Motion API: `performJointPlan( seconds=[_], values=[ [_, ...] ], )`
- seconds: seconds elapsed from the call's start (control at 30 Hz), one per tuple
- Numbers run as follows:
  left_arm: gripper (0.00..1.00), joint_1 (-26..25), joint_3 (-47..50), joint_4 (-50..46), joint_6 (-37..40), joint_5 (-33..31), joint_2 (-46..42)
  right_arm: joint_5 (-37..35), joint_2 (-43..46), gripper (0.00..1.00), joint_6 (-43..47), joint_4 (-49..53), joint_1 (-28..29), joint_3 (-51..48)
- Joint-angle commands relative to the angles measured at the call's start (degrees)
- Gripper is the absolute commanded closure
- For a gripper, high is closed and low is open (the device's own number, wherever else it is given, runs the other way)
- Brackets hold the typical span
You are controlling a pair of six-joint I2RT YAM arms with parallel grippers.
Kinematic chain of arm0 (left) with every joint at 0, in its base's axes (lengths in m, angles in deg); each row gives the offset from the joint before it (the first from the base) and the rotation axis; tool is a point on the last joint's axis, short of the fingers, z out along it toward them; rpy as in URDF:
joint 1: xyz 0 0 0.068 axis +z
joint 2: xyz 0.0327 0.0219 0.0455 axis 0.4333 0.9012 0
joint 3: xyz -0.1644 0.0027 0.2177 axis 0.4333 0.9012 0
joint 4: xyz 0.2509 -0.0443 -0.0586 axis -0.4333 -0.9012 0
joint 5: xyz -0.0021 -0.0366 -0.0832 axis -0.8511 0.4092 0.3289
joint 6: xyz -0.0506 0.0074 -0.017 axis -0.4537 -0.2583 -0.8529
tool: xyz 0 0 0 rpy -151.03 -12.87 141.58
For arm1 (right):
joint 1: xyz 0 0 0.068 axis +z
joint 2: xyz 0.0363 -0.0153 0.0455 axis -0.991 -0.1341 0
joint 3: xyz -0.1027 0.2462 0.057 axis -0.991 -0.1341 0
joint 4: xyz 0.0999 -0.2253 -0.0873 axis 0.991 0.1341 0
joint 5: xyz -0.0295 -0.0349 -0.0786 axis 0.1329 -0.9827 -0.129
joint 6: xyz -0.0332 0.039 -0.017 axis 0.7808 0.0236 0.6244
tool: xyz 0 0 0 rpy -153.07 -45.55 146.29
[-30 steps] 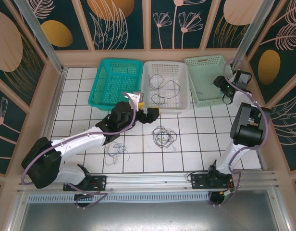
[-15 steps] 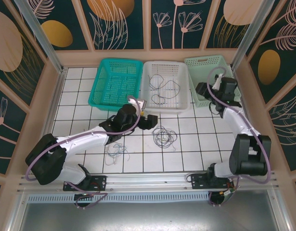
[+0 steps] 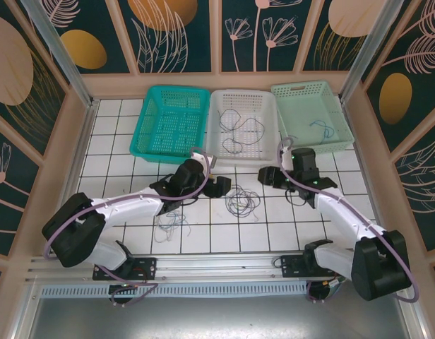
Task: Untangle the cables
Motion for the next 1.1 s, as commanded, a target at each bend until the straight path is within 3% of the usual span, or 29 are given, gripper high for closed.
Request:
performJointPlan(
  seconds=[0.0, 0.17, 0.43, 0.6, 0.73, 1.07],
  values=[
    [0.12, -0.2, 1.9, 2.0, -2.4, -4.2, -2.8, 2.0, -1.0, 0.49, -0.8, 1.9, 2.2, -1.2],
    [0.02, -0.2, 5.8, 4.7, -5.0, -9.6, -7.4, 2.3, -4.4, 0.53, -0.9, 1.9, 4.0, -1.1],
    [0.02, -0.2, 9.1, 5.9, -5.8, -14.0, -13.0, 2.4, -10.6, 0.59, 0.1, 1.2, 7.4, 0.0],
    [0.01, -0.2, 9.2, 5.1, -6.4, -14.1, -13.4, -0.2, -10.6, 0.77, -0.7, -0.2, 7.4, -0.9],
    [0.01, -0.2, 9.4, 5.0, -6.4, -14.3, -13.7, -2.4, -6.2, 1.0, -0.9, 0.5, 7.8, 0.1],
    [0.02, -0.2, 8.0, 7.0, -5.1, -10.8, -12.2, -5.1, 7.4, 1.0, 3.7, 8.7, 12.5, 10.9]
  ],
)
